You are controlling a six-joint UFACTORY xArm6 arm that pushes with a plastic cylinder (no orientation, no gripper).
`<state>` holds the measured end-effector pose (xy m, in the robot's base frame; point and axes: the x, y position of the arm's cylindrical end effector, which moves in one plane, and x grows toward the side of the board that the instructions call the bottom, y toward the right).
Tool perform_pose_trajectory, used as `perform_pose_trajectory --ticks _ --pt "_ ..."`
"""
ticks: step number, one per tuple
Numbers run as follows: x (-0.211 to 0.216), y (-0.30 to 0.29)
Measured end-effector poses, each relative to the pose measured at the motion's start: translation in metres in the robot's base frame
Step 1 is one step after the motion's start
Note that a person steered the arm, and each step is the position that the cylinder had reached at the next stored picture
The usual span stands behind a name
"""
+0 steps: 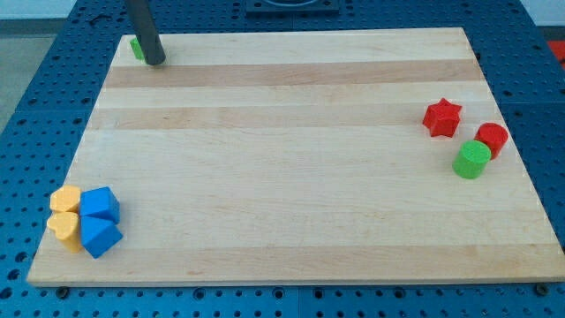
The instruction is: Point your arm at the red circle
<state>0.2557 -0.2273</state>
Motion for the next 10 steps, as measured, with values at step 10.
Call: perform_pose_trajectory --ticks 10 --pt "0.102 0.523"
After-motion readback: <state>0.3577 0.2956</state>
